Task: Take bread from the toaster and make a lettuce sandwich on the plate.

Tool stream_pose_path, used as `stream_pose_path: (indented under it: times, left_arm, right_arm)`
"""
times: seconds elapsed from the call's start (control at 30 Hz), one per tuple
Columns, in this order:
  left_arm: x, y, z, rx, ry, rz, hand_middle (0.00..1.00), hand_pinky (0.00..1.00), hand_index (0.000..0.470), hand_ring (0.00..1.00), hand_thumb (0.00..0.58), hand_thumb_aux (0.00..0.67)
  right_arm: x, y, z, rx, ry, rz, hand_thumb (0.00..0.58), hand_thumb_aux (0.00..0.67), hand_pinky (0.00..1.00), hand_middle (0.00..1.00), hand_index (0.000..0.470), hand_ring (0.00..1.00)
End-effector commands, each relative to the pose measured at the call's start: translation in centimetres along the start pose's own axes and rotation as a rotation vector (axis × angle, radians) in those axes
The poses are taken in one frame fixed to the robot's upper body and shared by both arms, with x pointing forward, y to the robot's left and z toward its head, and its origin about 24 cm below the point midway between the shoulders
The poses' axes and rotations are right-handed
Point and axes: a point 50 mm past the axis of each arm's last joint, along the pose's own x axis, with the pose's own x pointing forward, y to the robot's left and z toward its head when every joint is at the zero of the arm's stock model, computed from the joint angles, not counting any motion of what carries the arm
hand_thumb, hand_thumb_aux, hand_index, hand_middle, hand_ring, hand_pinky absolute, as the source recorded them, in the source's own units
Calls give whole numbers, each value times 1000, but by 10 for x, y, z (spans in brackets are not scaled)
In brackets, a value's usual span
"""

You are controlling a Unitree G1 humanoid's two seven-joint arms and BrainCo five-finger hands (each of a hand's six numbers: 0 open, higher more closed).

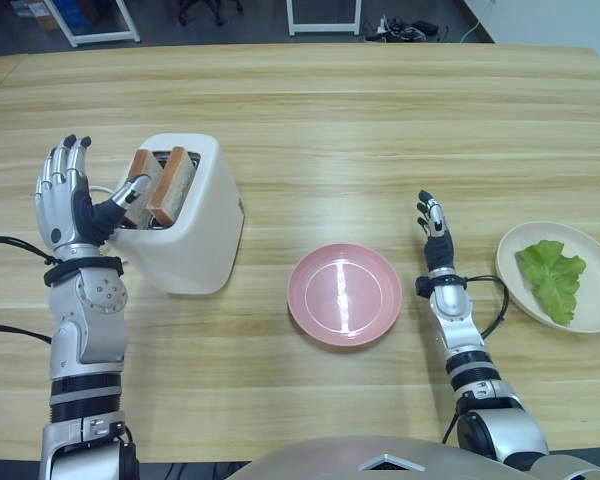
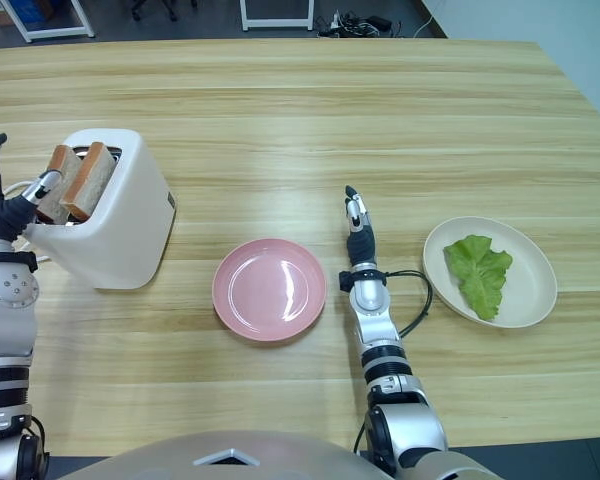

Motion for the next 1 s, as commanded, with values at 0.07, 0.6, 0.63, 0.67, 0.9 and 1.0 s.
stream_pose_path:
  times: [0.07, 0.6, 0.63, 0.67, 0.9, 1.0]
  left_arm:
    - [-16, 5, -16, 91, 58, -26, 0, 0, 0, 0, 0, 0]
    - [-39, 7, 4, 14, 11, -95, 0, 0, 352, 0, 543, 502]
    - [-40, 7, 6, 11, 5, -98, 0, 0, 358, 0, 547, 510]
    - [-40, 6, 6, 6, 2, -104, 0, 0, 358, 0, 547, 510]
    - [-39, 13, 15, -41, -50, -25, 0, 0, 470, 0, 580, 670]
    - [-36, 30, 27, -113, -107, 137, 616, 616, 470, 616, 580, 670]
  right_arm:
    - [-1, -6, 1, -9, -1, -10, 0, 0, 0, 0, 0, 0]
    - [-3, -7, -1, -9, 13, -10, 0, 0, 0, 0, 0, 0]
    - [-3, -7, -1, -9, 13, -10, 0, 0, 0, 0, 0, 0]
    - [-3, -7, -1, -9, 13, -10, 0, 0, 0, 0, 0, 0]
    - [-4, -8, -2, -11, 22, -12, 0, 0, 0, 0, 0, 0]
    - [-4, -7, -3, -10, 28, -12, 0, 0, 0, 0, 0, 0]
